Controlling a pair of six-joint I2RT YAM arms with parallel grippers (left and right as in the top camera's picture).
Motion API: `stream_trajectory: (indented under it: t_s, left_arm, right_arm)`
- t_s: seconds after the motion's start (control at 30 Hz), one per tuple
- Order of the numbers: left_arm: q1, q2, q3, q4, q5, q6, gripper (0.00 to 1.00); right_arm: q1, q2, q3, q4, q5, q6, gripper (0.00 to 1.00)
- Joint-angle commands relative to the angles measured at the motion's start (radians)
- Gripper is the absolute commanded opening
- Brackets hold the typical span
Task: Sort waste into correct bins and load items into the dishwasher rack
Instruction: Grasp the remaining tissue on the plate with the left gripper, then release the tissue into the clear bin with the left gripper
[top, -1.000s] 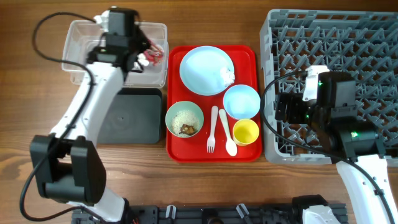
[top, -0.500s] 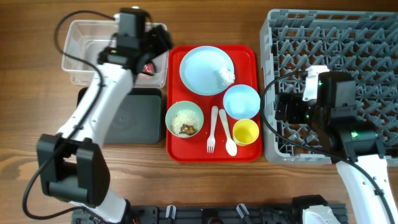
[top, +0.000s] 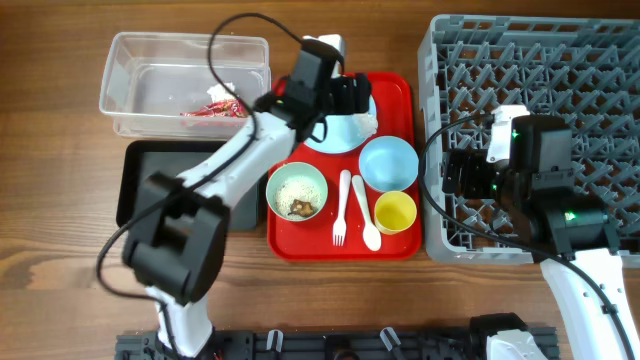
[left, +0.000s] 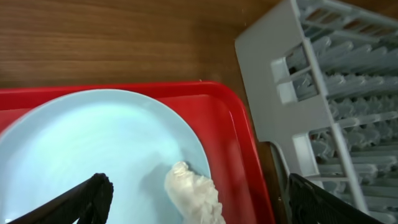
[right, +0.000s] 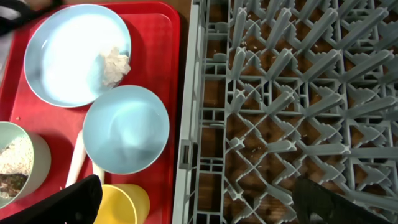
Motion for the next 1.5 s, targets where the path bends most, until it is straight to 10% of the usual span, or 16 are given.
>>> stream_trajectory:
  t_s: [0.0, 0.33, 0.77, 1.47]
  left_arm:
    - [-0.034, 0.094, 0.002, 0.044, 0.008, 0.026, 0.91]
    - [-0.056, 0.196, 0.002, 0.069, 0.008, 0.026, 0.83]
    - [-0.050, 0.217, 0.002, 0.016, 0.004, 0.026, 0.04]
    - [0.356, -0.207, 0.002, -0.242, 0.004, 0.027, 0.04]
  right_arm:
    - [0.002, -0.001, 0.023, 0.000, -0.013, 0.013, 1.00]
    - [0.002, -0.001, 0.023, 0.000, -0.013, 0.013, 1.00]
    - [0.002, -0.001, 0.023, 0.000, -0.013, 0.013, 0.99]
    - [0.002, -0.001, 0.023, 0.003, -0.013, 0.011, 1.00]
